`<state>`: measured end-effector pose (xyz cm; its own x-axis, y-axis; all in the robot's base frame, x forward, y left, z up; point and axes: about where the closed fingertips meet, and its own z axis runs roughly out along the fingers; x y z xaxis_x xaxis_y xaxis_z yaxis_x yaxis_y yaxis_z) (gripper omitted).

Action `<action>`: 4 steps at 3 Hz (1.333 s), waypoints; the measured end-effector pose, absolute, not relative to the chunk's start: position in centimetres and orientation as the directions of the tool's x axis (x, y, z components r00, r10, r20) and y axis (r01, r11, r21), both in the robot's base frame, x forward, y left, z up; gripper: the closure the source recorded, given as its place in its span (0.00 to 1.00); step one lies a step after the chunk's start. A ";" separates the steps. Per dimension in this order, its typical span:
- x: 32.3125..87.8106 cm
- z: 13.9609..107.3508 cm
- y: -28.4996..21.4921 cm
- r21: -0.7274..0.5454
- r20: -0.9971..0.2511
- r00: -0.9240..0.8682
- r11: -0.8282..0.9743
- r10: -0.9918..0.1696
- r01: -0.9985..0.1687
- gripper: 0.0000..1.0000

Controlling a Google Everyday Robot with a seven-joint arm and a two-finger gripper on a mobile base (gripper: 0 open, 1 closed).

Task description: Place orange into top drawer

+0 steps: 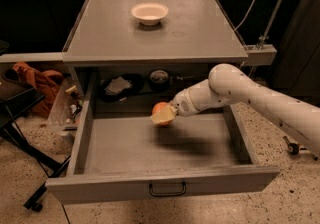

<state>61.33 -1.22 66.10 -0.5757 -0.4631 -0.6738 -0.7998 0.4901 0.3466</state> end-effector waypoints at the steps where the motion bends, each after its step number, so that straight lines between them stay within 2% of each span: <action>1: 61.9 64.5 -0.6 0.348 -0.700 -0.531 0.421 -0.477 -0.837 0.58; 3: 62.1 64.2 -0.3 0.301 -0.749 -0.450 0.355 -0.485 -0.885 0.11; 4: 61.4 63.6 -0.6 0.242 -0.755 -0.414 0.370 -0.509 -0.897 0.00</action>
Offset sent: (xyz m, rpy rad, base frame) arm 0.0120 0.0055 -0.0200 0.0828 -0.1077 0.1493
